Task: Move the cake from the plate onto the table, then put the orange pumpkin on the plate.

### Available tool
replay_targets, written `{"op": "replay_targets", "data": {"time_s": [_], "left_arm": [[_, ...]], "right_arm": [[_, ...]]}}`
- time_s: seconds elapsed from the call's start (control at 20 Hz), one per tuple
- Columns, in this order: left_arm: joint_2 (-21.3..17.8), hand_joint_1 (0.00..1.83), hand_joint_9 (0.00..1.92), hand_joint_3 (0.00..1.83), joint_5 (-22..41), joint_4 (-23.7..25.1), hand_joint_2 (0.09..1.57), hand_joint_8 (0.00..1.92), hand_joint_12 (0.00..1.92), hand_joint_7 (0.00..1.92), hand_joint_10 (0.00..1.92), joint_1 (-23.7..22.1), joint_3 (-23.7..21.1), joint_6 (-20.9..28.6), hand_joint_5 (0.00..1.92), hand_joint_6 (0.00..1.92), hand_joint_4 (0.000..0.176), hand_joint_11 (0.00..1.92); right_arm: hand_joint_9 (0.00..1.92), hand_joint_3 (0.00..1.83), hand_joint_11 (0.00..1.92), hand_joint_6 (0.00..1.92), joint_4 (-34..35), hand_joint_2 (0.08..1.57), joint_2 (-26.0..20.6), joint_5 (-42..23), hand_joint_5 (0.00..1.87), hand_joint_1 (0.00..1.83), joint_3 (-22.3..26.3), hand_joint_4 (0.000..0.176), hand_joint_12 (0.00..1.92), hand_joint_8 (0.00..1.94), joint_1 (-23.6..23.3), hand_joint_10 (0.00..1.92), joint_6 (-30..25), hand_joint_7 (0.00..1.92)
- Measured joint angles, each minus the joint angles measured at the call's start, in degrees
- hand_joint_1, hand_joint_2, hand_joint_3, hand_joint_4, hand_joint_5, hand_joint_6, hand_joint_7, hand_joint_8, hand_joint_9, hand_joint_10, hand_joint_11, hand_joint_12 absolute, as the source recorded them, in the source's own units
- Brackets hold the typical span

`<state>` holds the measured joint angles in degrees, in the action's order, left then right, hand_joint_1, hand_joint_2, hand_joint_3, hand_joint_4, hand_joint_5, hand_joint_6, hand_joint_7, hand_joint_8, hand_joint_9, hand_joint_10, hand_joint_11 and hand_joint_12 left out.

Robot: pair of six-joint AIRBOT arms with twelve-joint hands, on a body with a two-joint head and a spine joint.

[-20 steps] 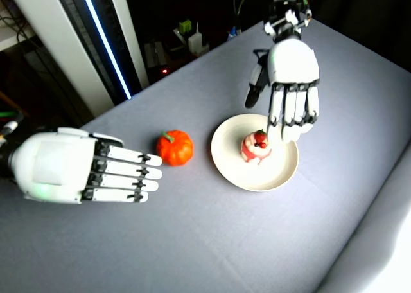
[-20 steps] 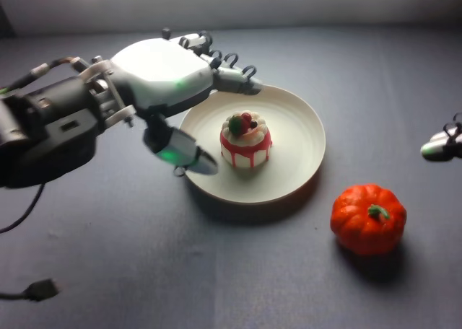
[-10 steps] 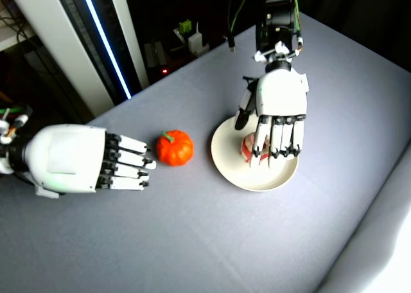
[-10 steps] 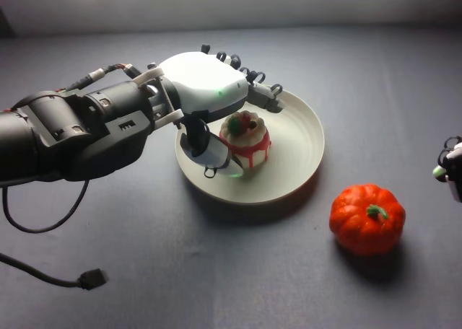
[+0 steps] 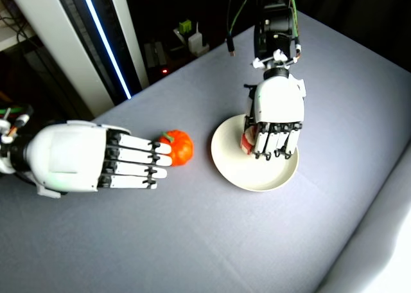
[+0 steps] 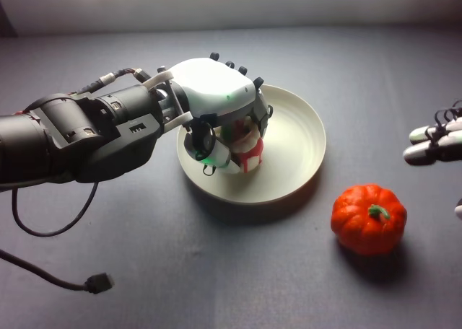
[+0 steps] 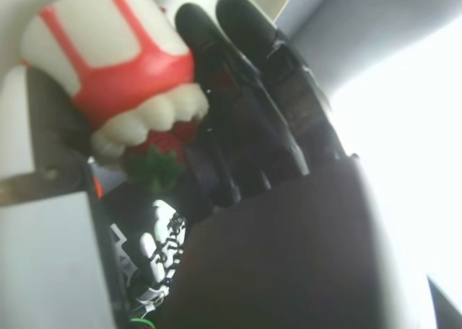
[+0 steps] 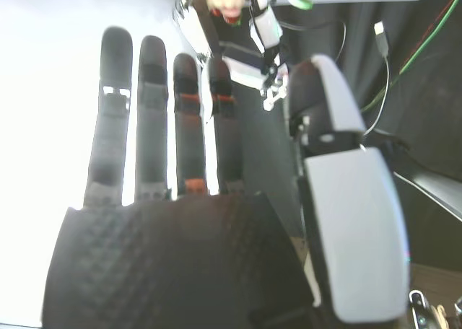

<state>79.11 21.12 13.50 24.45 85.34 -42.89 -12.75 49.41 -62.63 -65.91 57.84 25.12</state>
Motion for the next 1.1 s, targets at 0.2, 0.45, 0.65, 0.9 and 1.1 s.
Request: {"op": "replay_targets", "data": {"time_s": [0.2,0.45,0.65,0.9,1.1], "left_arm": [[-2.71,1.27,0.81,0.01,3.58,-1.25,1.09,1.05,1.67,1.0,1.42,-0.26,-1.84,0.79,1.06,0.76,0.0,0.59],[-13.51,1.28,1.05,0.0,13.49,-4.61,1.07,1.2,1.46,1.01,1.12,1.75,-8.74,0.68,1.32,0.07,0.0,0.91],[-23.8,1.29,1.13,0.0,20.15,-6.14,1.06,1.09,1.25,1.05,0.7,9.03,-18.05,-2.12,1.31,0.11,0.0,0.95],[-30.45,1.29,1.18,0.0,22.16,-11.98,1.05,1.08,1.4,1.07,0.78,18.99,-24.15,-8.02,1.37,0.03,0.0,1.01],[-30.8,1.27,1.21,0.0,21.44,-16.06,1.01,0.71,0.91,1.18,0.21,22.69,-25.14,-11.19,1.34,0.28,0.008,0.93]], "right_arm": [[0.57,0.0,0.27,0.0,0.13,1.29,-0.02,-0.07,0.62,0.59,0.15,0.0,0.97,0.0,-0.22,0.0,-0.22,0.53],[0.54,0.0,0.21,0.0,0.04,1.3,-0.04,-0.17,0.61,0.57,0.35,0.0,0.97,0.0,-0.22,0.0,-0.48,0.55],[0.54,0.0,0.17,0.0,0.04,1.29,-0.24,-0.2,0.6,0.62,0.44,0.0,1.06,0.0,-0.22,0.0,-0.85,0.54],[0.55,0.0,0.19,0.0,0.13,1.26,-0.39,-0.11,0.6,0.7,0.46,0.0,1.07,0.0,-0.22,0.0,-1.27,0.54],[0.55,0.0,0.2,0.0,0.07,1.26,-0.59,-0.04,0.6,0.67,0.46,0.0,1.09,0.0,-0.22,0.0,-1.31,0.53]]}}
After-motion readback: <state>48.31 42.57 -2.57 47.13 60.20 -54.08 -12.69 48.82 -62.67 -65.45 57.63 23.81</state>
